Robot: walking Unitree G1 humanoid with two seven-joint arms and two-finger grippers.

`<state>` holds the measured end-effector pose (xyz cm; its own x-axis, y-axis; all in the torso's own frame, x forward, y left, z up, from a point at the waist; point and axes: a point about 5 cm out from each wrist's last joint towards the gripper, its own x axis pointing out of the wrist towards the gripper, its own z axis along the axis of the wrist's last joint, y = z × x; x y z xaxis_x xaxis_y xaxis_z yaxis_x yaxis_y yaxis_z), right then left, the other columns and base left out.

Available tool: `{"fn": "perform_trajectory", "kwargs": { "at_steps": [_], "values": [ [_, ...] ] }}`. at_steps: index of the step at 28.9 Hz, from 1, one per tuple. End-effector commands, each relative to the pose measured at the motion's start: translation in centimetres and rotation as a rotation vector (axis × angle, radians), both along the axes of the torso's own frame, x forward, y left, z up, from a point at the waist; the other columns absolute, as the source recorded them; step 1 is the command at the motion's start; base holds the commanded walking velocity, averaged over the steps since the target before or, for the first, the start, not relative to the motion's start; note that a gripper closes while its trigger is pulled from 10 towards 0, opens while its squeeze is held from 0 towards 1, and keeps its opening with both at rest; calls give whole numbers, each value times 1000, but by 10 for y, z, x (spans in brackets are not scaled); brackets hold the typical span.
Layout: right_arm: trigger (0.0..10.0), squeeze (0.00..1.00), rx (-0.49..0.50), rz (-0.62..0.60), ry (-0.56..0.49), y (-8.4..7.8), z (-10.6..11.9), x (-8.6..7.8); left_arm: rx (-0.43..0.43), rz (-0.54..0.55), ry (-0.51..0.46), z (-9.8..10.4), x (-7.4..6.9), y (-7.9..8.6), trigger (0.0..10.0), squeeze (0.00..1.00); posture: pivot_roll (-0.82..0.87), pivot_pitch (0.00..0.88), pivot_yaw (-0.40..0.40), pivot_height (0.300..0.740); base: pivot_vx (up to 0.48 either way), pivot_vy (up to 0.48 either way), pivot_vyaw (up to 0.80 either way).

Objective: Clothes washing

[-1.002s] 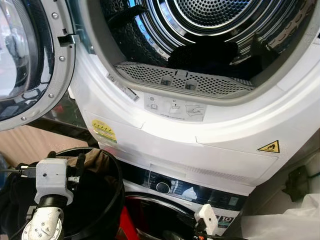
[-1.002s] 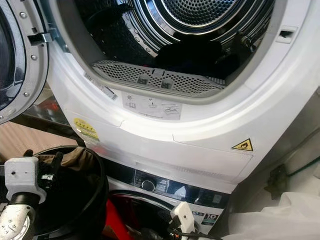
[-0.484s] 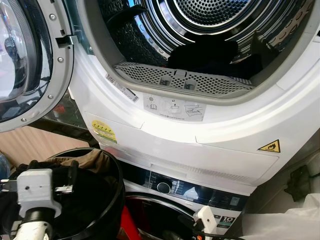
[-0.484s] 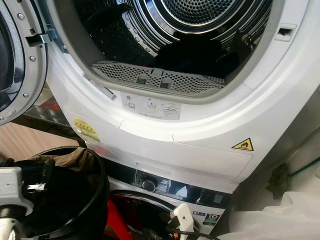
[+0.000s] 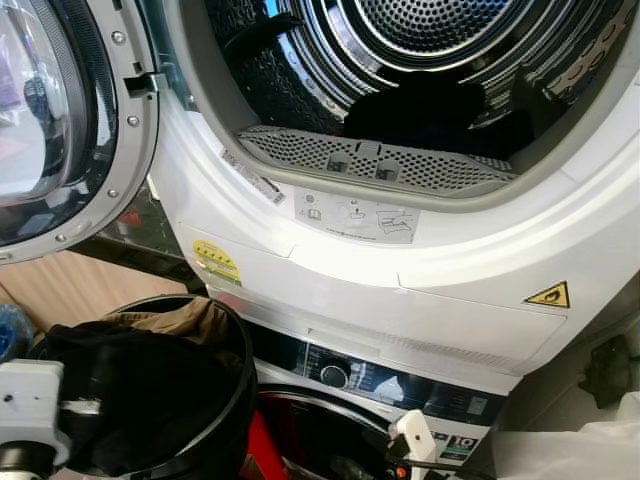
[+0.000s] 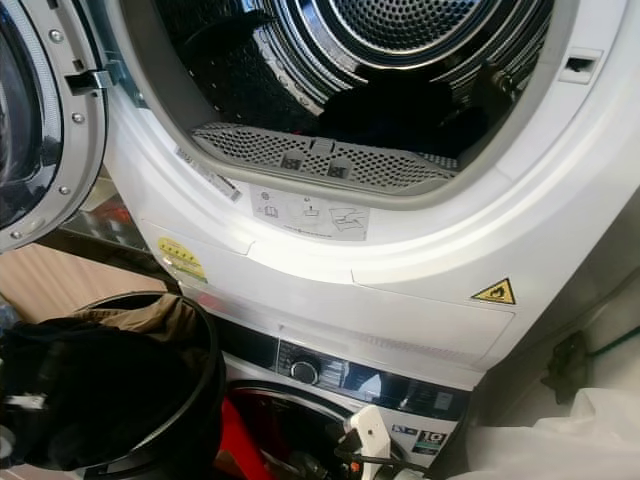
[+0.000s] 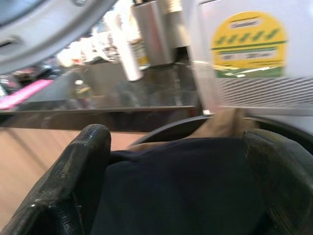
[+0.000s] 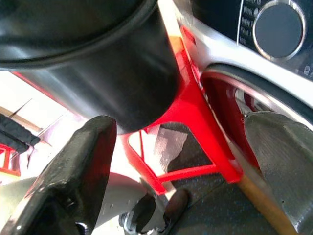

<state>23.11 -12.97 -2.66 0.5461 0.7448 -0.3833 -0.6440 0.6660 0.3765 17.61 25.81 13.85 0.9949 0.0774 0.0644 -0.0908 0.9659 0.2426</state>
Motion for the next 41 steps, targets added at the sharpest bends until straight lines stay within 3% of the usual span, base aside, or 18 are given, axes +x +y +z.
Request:
{"fn": "perform_trajectory", "kwargs": {
  "at_steps": [1, 10, 14, 23, 27, 29, 33, 34, 38, 39, 41],
  "values": [
    [10000, 0, -4, -16, 2, -1, -1, 0, 3, -16, 20, -2, 0, 5, 10000, 1000, 149, 76, 46, 740, 0, 0, 0],
    [10000, 0, -4, -18, -2, -2, -2, 0, -13, 11, 54, -6, -12, 22, 10000, 1000, 165, 84, 42, 740, 0, 0, 0],
    [10000, 0, -4, -15, -5, -2, -1, 1, -60, -25, 118, -17, -13, 23, 10000, 1000, 160, 83, 40, 740, 0, 0, 0],
    [10000, 0, -1, -12, -14, -1, 0, 3, -49, -47, 135, -21, -4, 27, 10000, 1000, 154, 82, 37, 740, 0, 0, 0],
    [10000, 0, 6, -15, -16, 0, 1, 3, -42, 15, 113, -17, -2, 38, 10000, 1000, 152, 83, 37, 740, 0, 0, 0],
    [10000, 0, 5, -11, -16, 0, 1, 3, -65, 67, 98, -15, -1, 48, 10000, 1000, 151, 83, 37, 740, 0, 0, 0],
    [10000, 0, 4, -8, -17, 0, 1, 3, -85, 80, 97, -16, 0, 51, 10000, 1000, 149, 81, 37, 740, 0, 0, 0],
    [10000, 0, -3, -7, -19, -1, 1, 4, -132, 97, 112, -19, 2, 52, 10000, 1000, 147, 78, 35, 740, 0, 0, 0],
    [10000, 0, -1, -4, -24, -1, 2, 5, -178, 104, 131, -25, 7, 52, 10000, 1000, 143, 73, 32, 740, 0, 0, 0],
    [10000, 0, -2, -4, -26, -1, 2, 5, -198, 101, 145, -28, 10, 52, 10000, 0, 138, 70, 32, 740, 0, 0, 0],
    [10000, 0, -5, 0, -29, -1, 2, 5, -203, 98, 153, -30, 13, 53, 10000, 0, 135, 68, 32, 740, 0, 0, 0]
  ]
}}
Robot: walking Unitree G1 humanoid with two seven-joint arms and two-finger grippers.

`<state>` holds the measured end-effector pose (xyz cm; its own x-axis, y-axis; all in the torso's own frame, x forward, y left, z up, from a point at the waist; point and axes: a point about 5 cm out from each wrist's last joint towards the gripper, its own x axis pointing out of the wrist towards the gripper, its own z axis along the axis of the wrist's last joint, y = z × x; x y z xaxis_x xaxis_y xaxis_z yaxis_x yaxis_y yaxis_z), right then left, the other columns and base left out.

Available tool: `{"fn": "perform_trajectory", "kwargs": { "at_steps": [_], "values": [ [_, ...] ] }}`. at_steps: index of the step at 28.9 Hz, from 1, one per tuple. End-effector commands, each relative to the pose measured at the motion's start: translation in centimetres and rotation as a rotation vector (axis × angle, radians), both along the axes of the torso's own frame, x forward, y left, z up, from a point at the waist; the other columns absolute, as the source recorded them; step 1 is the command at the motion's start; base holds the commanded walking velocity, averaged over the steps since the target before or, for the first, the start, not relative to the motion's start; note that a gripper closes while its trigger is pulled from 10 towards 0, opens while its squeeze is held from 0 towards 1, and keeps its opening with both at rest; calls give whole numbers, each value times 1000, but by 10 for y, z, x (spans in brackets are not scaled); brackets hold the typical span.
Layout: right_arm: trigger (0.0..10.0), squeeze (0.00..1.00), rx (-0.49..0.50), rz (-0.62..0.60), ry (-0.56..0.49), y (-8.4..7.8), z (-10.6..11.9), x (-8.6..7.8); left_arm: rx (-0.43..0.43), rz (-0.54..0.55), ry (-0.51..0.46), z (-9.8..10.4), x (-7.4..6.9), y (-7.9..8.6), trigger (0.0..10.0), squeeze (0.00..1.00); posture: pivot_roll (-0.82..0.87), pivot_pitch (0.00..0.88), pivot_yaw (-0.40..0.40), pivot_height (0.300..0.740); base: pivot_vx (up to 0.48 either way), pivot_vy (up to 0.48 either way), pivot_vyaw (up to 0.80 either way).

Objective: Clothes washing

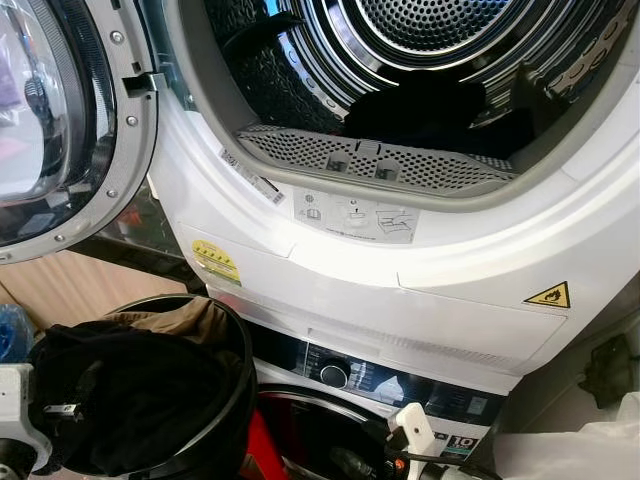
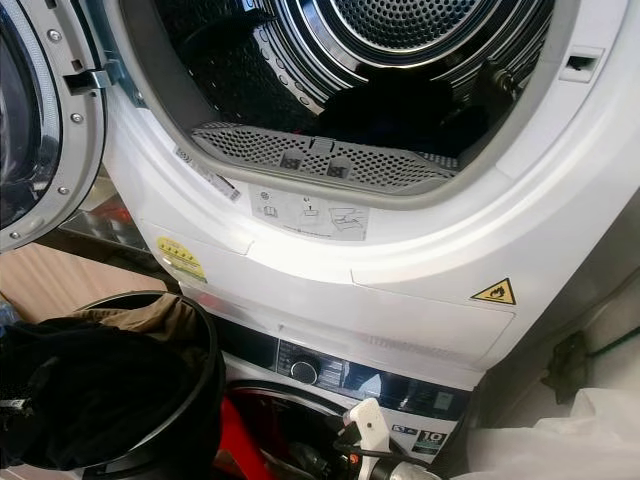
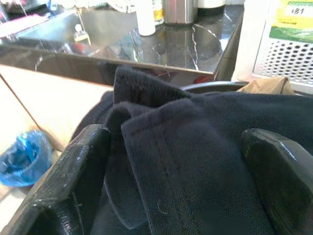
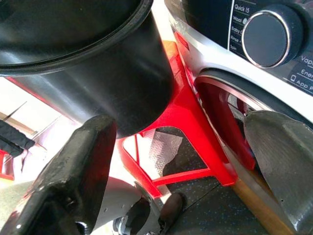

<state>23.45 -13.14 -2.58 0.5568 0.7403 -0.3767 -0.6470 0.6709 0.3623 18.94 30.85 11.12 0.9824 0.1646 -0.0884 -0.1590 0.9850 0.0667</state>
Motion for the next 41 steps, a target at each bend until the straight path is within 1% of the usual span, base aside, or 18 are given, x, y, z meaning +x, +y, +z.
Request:
{"fn": "perform_trajectory", "kwargs": {
  "at_steps": [1, 2, 3, 5, 6, 7, 9, 14, 17, 20, 23, 26, 29, 31, 32, 33, 36, 41],
  "values": [
    [10000, 0, -4, 9, -13, 1, 2, 2, -13, 7, 22, -4, 1, 3, 10000, 0, 135, 68, 32, 740, 0, 0, 0],
    [10000, 0, -6, 9, -14, 1, 2, 2, -17, 3, 21, -4, 2, 3, 10000, 0, 133, 66, 30, 740, 0, 0, 0],
    [10000, 0, -4, 7, -15, 1, 2, 2, -29, -43, 38, -5, 4, 1, 10000, 0, 130, 65, 30, 740, 0, 0, 0],
    [10000, 0, -3, 7, -16, 1, 2, 2, -37, -60, 45, -5, 5, 1, 10000, 0, 130, 65, 30, 740, 0, 0, 0],
    [10000, 0, -2, 8, -17, 1, 2, 2, -34, -90, 73, -7, 5, 0, 10000, 0, 128, 63, 29, 740, 0, 0, 0],
    [10000, 0, 2, 9, -16, 2, 2, 2, -25, -83, 103, -12, 5, 3, 10000, 0, 128, 64, 29, 740, 0, 0, 0],
    [10000, 0, 1, 10, -16, 1, 2, 2, -18, -69, 124, -15, 5, 5, 10000, 0, 128, 67, 28, 740, 0, 0, 0],
    [10000, 0, 4, 20, -15, 2, 2, 2, -66, -4, 131, -20, 6, 7, 10000, 0, 130, 75, 22, 740, 0, 0, 0],
    [10000, 0, 5, 23, -14, 2, 2, 2, -104, 5, 138, -22, 8, 7, 10000, 0, 128, 79, 20, 740, 0, 0, 0],
    [10000, 0, 4, 28, -17, 3, 3, 2, -104, 23, 204, -32, 9, 9, 10000, 0, 117, 80, 20, 740, 0, 0, 0],
    [10000, 0, 4, 28, -18, 2, 3, 2, -121, 32, 219, -36, 9, 9, 10000, 0, 116, 81, 20, 740, 0, 0, 0],
    [10000, 0, -1, 31, -16, 0, 3, 1, -194, 82, 265, -43, 11, 7, 10000, 0, 111, 84, 16, 740, 0, 0, 0],
    [10000, 0, -3, 33, -15, 0, 2, 0, -212, 108, 302, -47, 11, 7, 10000, 0, 109, 84, 13, 740, 0, 0, 0],
    [10000, 0, -5, 35, -13, -1, 2, 0, -209, 122, 341, -52, 11, 8, 10000, 0, 109, 84, 13, 740, 0, 0, 0],
    [10000, 0, -5, 38, -14, -1, 2, 0, -199, 140, 402, -57, 10, 9, 10000, 0, 105, 84, 13, 740, 0, 0, 0],
    [10000, 0, -7, 40, -14, -1, 2, 0, -193, 139, 425, -59, 10, 8, 10000, 0, 104, 83, 12, 740, 0, 0, 0],
    [10000, 0, -12, 46, -16, 0, 2, 0, -156, 97, 494, -63, 11, 4, 10000, 0, 99, 80, 13, 740, 0, 0, 0],
    [10000, 0, -14, 49, -17, 0, 3, 1, -141, 50, 537, -62, 16, -2, 10000, 0, 97, 73, 13, 740, 0, 0, 0]
  ]
}}
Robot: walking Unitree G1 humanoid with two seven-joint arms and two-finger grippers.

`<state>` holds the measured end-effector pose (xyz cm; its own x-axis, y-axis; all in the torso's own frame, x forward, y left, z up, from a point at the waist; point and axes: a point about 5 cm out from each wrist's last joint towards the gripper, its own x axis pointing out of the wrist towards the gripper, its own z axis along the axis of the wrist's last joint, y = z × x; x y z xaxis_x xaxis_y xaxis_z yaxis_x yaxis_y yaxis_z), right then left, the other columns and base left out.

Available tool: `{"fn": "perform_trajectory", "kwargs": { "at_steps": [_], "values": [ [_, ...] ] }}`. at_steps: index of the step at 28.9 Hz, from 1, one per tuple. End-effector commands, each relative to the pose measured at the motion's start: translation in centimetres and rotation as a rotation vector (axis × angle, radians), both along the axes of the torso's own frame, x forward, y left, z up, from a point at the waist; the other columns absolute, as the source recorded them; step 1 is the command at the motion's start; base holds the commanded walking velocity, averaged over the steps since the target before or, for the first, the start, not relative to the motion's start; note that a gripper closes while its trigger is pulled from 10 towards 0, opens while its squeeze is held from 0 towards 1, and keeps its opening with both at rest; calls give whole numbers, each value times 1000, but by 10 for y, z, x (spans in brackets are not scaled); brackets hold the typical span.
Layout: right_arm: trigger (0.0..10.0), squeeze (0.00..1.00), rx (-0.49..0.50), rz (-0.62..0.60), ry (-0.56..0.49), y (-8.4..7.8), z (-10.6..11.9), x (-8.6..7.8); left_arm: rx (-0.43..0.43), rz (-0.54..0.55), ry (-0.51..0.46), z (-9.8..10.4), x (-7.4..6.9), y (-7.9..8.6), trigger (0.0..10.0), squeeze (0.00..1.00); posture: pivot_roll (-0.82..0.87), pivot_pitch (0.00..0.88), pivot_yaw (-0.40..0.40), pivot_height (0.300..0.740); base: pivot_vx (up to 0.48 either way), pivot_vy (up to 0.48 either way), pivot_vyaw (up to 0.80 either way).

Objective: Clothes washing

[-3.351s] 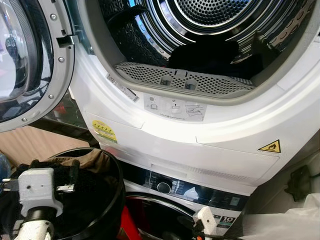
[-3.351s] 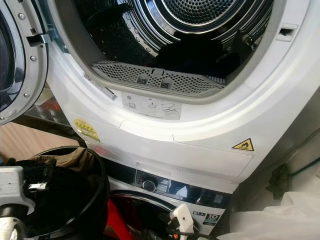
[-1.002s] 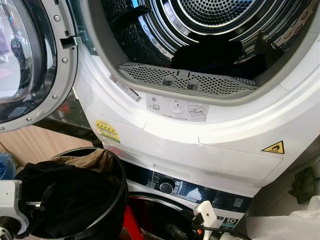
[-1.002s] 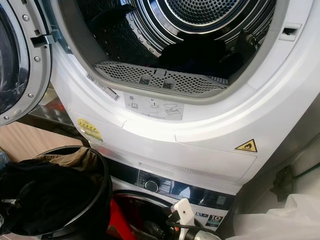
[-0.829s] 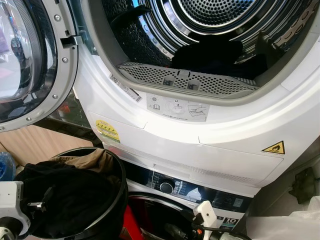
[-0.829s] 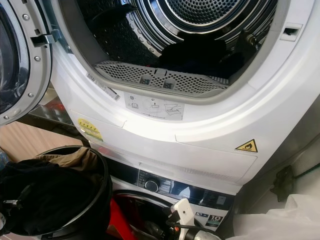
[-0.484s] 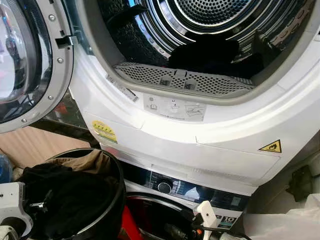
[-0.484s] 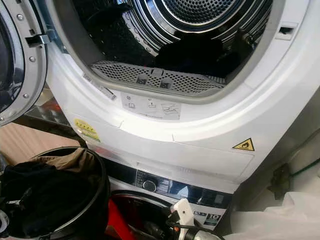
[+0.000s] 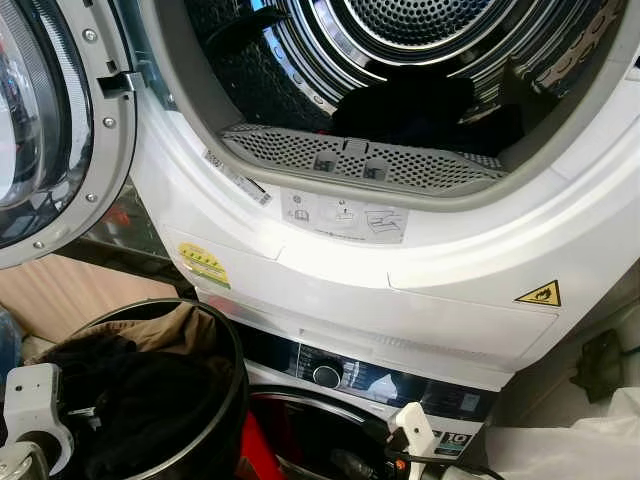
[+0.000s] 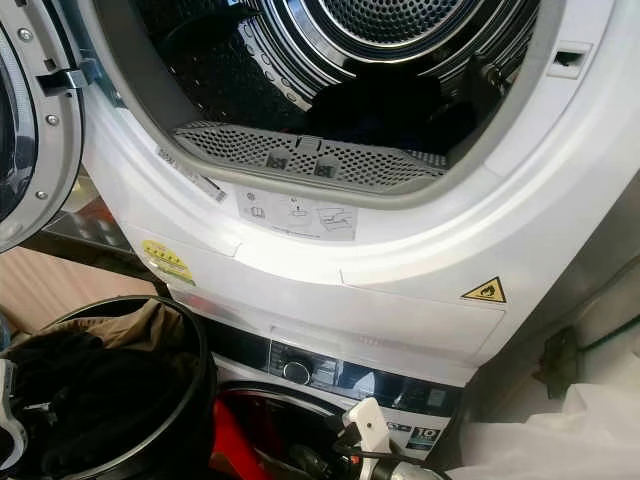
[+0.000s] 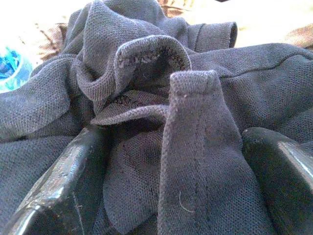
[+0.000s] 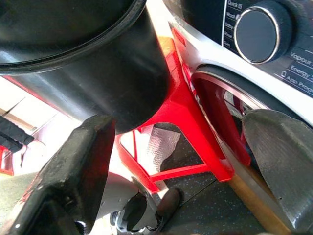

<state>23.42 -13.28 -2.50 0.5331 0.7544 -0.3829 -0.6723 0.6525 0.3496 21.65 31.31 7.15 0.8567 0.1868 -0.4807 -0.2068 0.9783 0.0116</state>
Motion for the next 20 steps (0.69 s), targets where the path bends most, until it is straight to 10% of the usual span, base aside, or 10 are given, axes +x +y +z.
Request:
{"fn": "perform_trajectory", "kwargs": {
  "at_steps": [1, 2, 3, 4, 20],
  "values": [
    [10000, 0, -6, 20, -11, 2, 2, 1, -22, -50, 157, -23, -9, -10, 8588, 0, 97, 71, 13, 740, 0, 0, 0],
    [10000, 0, -8, 22, -11, 2, 1, 1, -21, -61, 163, -23, -8, -11, 8588, 0, 97, 71, 13, 740, 0, 0, 0],
    [10000, 0, -9, 23, -11, 2, 1, 1, -21, -71, 165, -23, -8, -12, 2667, 0, 94, 64, 13, 740, 0, 0, 0],
    [10000, 0, -8, 23, -11, 2, 2, 1, -21, -77, 166, -23, -7, -12, 0, 0, 93, 63, 13, 740, 0, 0, 0],
    [10000, 0, -12, 29, -20, 3, 3, 3, -47, -202, 66, -15, 5, -29, 0, 0, 91, 3, 13, 740, 0, 0, 0]
  ]
}}
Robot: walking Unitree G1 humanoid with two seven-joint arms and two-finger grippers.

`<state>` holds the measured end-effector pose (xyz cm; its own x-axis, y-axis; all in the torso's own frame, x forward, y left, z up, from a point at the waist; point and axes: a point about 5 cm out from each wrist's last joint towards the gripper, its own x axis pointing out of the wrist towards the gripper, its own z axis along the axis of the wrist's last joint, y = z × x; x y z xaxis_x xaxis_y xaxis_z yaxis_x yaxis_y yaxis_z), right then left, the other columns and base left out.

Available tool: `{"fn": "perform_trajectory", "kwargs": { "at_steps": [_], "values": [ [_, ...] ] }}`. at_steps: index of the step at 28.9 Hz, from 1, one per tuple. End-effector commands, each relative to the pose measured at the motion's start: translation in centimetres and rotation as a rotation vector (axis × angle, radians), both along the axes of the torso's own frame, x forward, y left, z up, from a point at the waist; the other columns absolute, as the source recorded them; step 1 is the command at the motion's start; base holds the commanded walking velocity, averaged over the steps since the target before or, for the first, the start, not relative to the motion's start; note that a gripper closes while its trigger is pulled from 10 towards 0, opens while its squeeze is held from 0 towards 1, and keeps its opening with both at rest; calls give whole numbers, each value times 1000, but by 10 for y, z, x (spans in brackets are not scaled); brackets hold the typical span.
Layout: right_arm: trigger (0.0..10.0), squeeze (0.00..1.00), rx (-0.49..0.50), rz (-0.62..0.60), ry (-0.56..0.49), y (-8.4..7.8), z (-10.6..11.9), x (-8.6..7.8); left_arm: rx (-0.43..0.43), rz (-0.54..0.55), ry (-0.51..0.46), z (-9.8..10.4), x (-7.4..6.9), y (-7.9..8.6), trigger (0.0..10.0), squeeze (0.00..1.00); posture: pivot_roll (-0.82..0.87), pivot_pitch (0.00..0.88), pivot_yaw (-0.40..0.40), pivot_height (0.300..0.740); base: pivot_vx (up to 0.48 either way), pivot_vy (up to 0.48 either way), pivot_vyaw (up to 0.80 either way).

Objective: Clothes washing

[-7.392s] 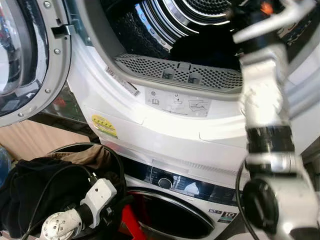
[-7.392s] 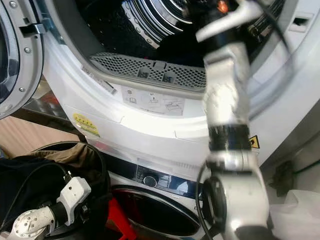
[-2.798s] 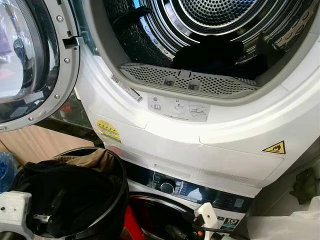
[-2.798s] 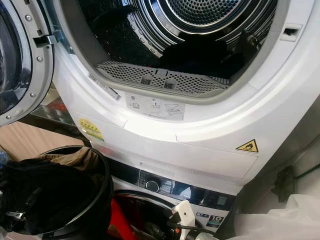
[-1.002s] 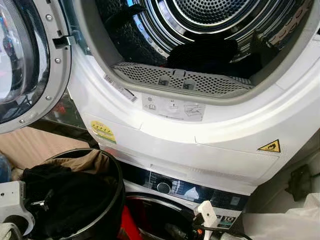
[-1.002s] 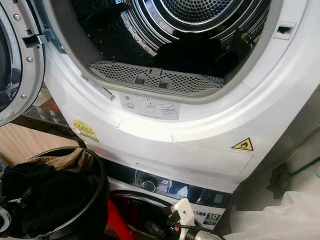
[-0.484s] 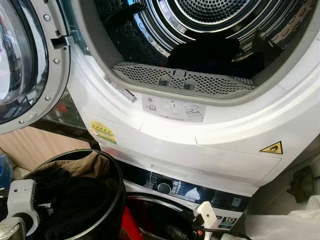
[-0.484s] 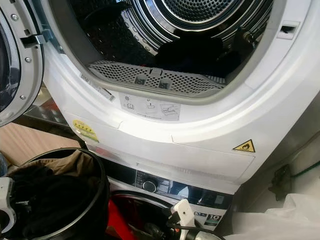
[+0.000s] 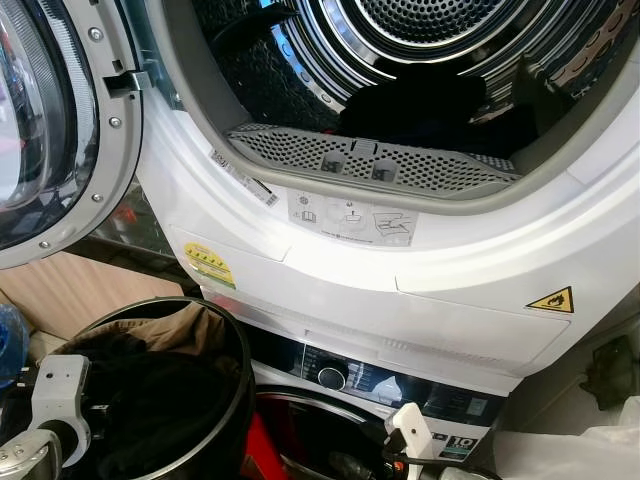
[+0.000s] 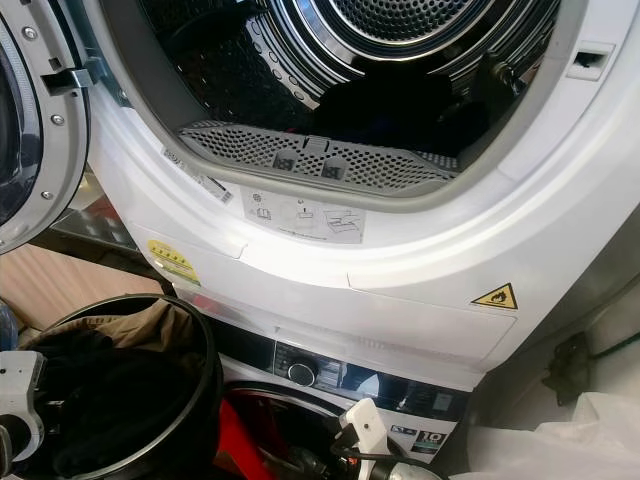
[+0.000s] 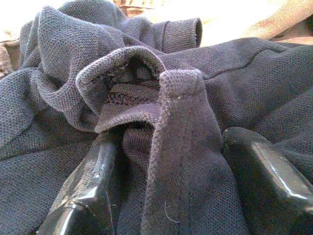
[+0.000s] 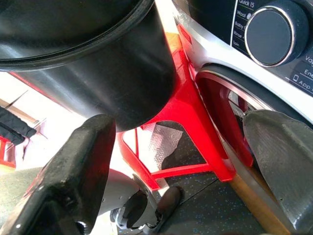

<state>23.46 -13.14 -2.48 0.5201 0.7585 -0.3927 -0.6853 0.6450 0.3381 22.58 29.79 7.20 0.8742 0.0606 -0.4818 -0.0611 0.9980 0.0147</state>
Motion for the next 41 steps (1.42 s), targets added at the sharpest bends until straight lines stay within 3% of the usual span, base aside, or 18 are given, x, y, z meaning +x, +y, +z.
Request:
{"fn": "perform_trajectory", "kwargs": {
  "at_steps": [1, 16, 24, 33, 38, 41],
  "values": [
    [10000, 0, 1, 13, -17, 1, 3, 3, -46, -60, 66, -16, -4, -14, 0, 0, 91, 0, 14, 740, 0, 0, 0],
    [10000, 0, -5, 28, -16, 2, 3, 3, -94, -112, 48, -17, -7, -22, 0, 0, 93, 0, 7, 740, 0, 0, 0],
    [10000, 0, 5, 26, -25, 0, 6, 7, -107, -93, -99, -3, -1, -20, 0, 0, 91, 8, 2, 740, 0, 0, 0],
    [10000, 0, 8, 39, -22, 1, 7, 7, -149, -105, -163, 0, -8, -23, 0, 0, 94, 40, -1, 740, 0, 0, 0],
    [10000, 0, 16, 43, -23, 1, 8, 7, -171, -141, -191, 2, -12, -26, 0, 0, 92, 50, -1, 740, 0, 0, 0],
    [10000, 0, 21, 47, -25, 0, 9, 7, -206, -227, -273, 12, -15, -35, 0, 0, 92, 57, -2, 740, 0, 0, 0]
  ]
}}
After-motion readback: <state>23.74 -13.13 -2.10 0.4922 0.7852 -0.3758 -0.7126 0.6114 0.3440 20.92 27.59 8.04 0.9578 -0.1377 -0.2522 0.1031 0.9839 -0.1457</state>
